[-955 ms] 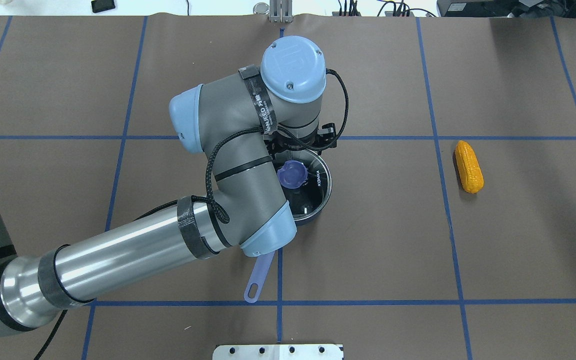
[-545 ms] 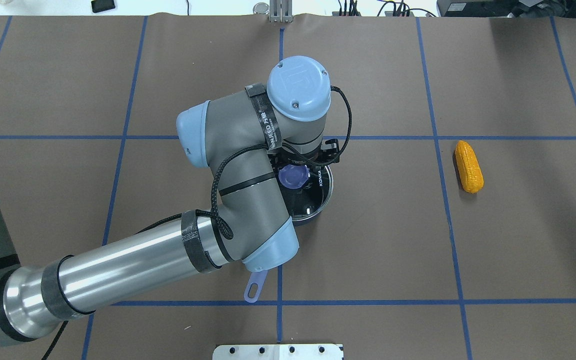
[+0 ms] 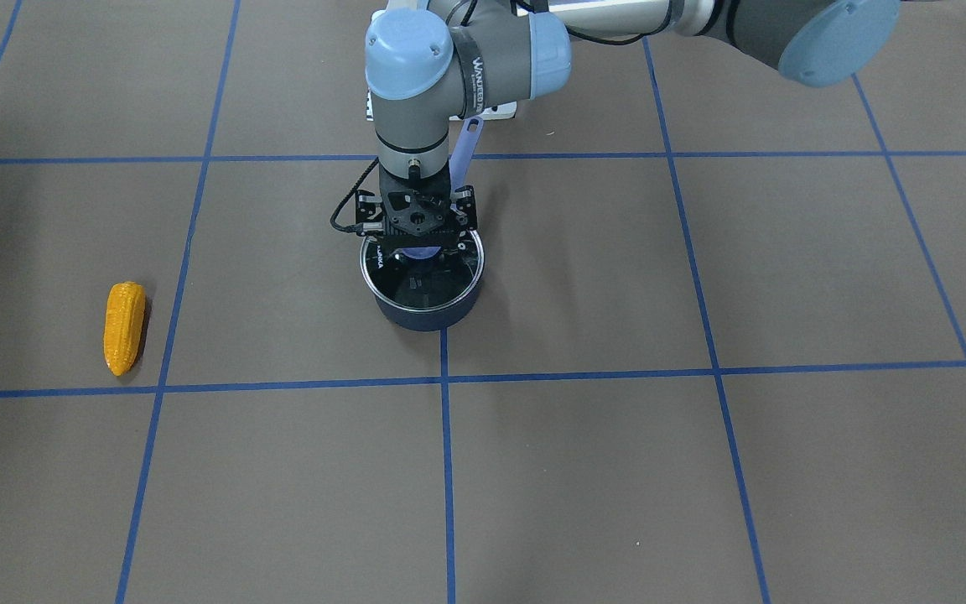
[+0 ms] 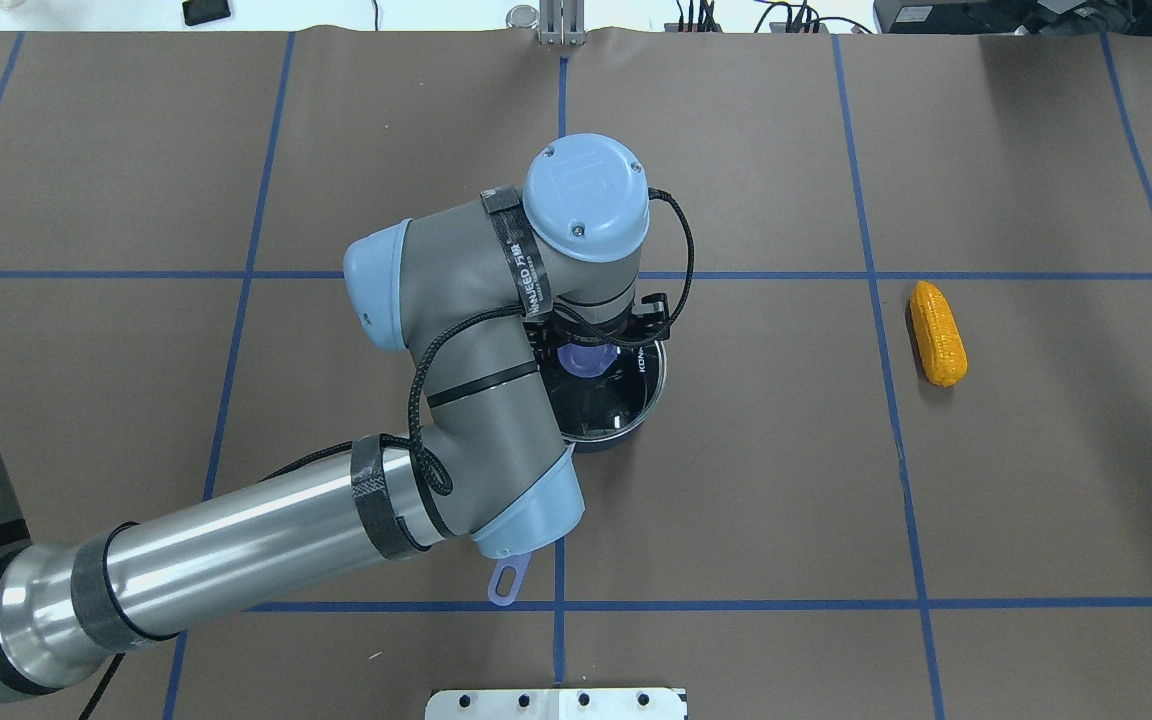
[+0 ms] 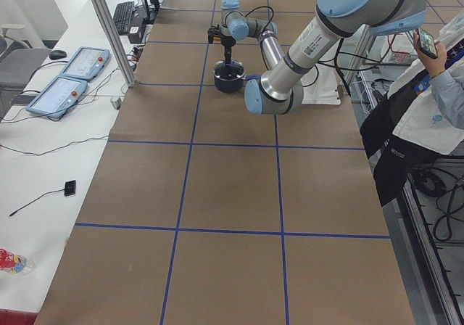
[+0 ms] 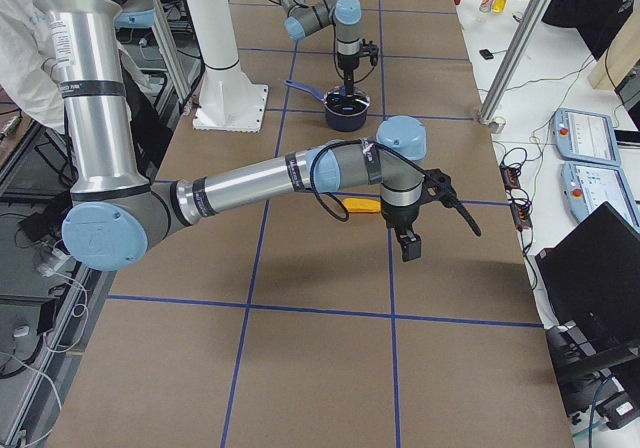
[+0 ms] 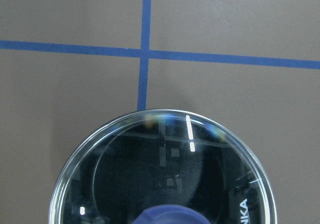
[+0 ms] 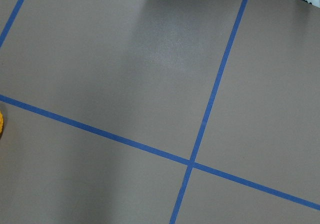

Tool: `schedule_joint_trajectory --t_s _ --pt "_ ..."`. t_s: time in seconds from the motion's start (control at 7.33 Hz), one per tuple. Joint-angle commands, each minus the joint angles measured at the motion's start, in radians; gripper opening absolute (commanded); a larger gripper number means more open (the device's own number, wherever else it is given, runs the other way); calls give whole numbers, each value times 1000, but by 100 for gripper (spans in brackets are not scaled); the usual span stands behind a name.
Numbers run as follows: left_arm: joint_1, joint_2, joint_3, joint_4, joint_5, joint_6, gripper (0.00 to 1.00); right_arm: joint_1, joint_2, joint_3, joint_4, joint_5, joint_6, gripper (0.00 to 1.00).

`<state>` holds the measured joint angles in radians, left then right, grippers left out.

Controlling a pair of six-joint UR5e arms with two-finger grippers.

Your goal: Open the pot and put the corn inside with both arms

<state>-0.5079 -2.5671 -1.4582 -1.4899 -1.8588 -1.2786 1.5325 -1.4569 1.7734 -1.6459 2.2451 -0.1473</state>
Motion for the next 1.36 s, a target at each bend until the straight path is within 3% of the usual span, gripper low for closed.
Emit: schedule_joint_trajectory --t_s 0.0,0.14,0.27,0.82,1.23 --pt "0 5 -13 -3 0 2 81 0 0 0 0 1 0 100" --pt "0 8 -20 -3 1 8 55 0 0 0 0 -1 0 100" --pt "0 13 -22 -3 1 11 36 0 0 0 0 1 0 100" --pt "5 18 -98 7 -2 13 26 0 0 0 0 1 0 100" --pt "-1 109 -281 90 -3 42 21 0 0 0 0 1 2 100"
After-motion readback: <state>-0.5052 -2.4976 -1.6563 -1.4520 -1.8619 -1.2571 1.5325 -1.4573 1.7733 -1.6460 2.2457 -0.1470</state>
